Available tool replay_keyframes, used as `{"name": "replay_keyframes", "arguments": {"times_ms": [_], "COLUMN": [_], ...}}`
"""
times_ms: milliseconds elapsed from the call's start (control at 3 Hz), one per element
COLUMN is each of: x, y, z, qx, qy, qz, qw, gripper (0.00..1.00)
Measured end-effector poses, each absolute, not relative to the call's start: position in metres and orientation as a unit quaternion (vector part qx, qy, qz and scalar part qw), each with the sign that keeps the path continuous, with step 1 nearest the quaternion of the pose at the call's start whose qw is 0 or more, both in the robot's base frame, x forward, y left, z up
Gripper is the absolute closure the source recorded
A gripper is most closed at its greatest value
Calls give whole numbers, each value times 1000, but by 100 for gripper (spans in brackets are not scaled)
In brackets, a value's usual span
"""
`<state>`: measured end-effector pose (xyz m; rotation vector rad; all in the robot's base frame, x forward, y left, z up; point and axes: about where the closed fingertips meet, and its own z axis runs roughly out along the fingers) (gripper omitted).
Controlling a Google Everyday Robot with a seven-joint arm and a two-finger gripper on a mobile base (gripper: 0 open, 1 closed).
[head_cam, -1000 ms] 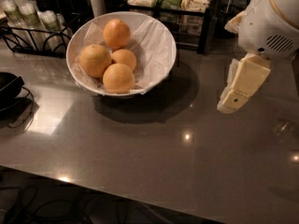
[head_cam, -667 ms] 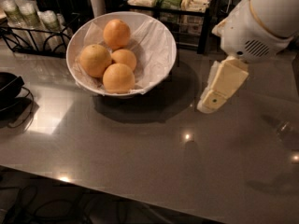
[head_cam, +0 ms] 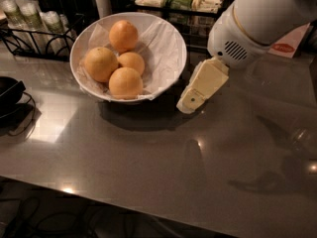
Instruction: Pick orange from white bowl
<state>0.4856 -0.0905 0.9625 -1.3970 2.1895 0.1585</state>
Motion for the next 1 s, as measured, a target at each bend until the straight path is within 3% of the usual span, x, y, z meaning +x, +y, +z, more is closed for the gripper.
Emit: {"name": "replay_keyframes", "arguments": {"times_ms": [333, 1000], "x": [486, 496], "y": [-90, -56], "z": [963, 950], "qx": [-517, -422], "qy": [811, 842], "qz": [59, 132], "qw": [267, 310], "gripper": [0, 0]}}
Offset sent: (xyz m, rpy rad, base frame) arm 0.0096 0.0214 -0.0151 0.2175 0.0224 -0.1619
